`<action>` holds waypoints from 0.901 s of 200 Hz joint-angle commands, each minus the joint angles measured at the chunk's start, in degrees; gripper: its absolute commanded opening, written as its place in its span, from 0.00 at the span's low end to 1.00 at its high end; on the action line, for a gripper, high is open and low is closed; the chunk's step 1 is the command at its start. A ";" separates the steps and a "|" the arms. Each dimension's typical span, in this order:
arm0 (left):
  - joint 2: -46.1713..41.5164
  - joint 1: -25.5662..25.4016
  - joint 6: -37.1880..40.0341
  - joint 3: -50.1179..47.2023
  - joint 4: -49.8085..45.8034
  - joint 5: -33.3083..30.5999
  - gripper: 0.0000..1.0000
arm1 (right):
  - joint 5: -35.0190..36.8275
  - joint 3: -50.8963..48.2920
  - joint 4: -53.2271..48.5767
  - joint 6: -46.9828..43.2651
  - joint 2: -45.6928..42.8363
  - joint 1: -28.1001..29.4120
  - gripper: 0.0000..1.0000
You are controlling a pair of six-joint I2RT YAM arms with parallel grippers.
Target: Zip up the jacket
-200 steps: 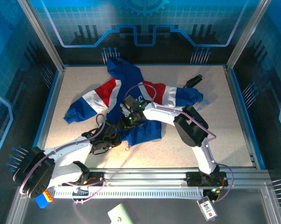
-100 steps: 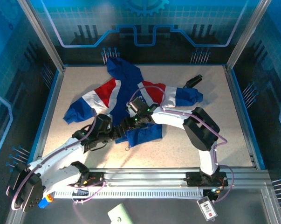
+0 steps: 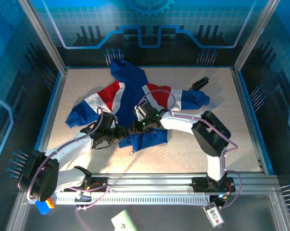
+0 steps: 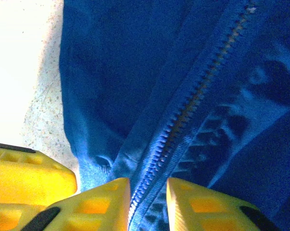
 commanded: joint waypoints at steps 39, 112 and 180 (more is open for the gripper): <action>3.51 0.14 -0.91 -2.05 4.42 2.81 0.38 | 0.73 -2.69 1.07 0.26 0.22 -1.57 0.12; 5.78 -1.45 -1.83 -2.27 5.41 2.43 0.32 | 0.86 -5.04 2.06 0.44 0.95 -2.16 0.05; -0.48 -0.52 1.68 2.18 -0.13 4.74 0.00 | -0.05 -6.57 2.96 0.22 -0.50 -3.72 0.05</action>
